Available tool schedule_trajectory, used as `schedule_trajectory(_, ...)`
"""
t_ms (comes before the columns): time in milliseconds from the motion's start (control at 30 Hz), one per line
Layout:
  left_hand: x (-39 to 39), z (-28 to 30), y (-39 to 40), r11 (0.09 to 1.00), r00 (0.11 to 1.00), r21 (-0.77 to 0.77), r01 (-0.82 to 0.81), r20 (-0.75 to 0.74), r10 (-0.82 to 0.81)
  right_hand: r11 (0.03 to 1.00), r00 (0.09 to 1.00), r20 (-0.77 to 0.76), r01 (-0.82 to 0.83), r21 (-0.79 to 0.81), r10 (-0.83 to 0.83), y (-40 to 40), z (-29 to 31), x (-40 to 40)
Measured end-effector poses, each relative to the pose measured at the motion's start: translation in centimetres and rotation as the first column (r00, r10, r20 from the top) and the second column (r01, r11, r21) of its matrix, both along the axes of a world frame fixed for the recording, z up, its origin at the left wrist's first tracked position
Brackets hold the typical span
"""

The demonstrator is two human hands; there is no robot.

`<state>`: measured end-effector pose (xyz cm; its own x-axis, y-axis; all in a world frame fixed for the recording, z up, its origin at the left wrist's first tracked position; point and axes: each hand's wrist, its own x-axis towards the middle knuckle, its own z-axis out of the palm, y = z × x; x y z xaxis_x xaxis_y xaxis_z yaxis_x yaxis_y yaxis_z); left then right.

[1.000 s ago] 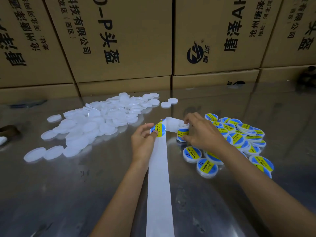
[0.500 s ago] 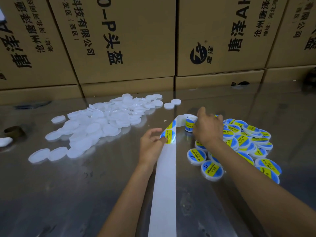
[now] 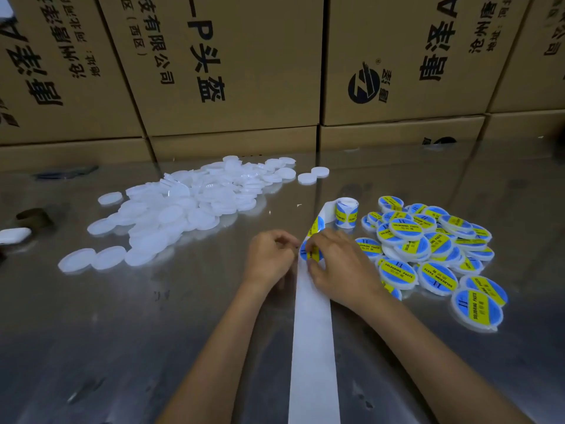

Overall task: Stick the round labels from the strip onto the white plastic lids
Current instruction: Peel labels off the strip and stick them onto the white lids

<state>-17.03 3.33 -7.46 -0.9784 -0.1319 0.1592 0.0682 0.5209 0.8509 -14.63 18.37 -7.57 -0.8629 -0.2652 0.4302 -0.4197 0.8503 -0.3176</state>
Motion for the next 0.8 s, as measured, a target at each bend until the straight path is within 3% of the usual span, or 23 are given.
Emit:
schedule_trajectory(100,-1.6,0.5,-3.0,0.957,0.974,-0.198,-0.215,-0.110,0.196,1.000,1.000,0.024,-0.017,-0.016,0.018,0.2,-0.4,0.5)
schedule_trajectory(200,-4.3,1.1,-6.5,0.812,0.932,-0.462,-0.356,-0.242,0.270,0.999,0.999,0.027,-0.017,-0.033,0.018,0.2,-0.5,0.7)
schedule_trajectory(367,-8.7,1.3,-10.7,0.611,0.954,-0.733,-0.299,-0.230,0.191,0.995,1.000,0.013,-0.017,-0.097,0.018,0.1,-0.5,0.4)
schedule_trajectory(467,-9.8,0.7,-11.9,0.521,0.964,-0.810,-0.267,-0.223,0.148,0.991,1.000,0.003,-0.015,-0.132,0.015,0.0,-0.4,0.1)
schedule_trajectory(567,-10.1,0.1,-12.0,0.516,0.956,-0.807,-0.289,-0.269,0.114,0.985,1.000,-0.018,-0.003,-0.173,0.000,0.1,-0.2,0.0)
schedule_trajectory(800,-8.5,-0.7,-11.2,0.615,0.902,-0.696,-0.371,-0.426,0.061,0.947,0.994,-0.041,0.086,-0.310,-0.104,0.6,0.2,-0.2)
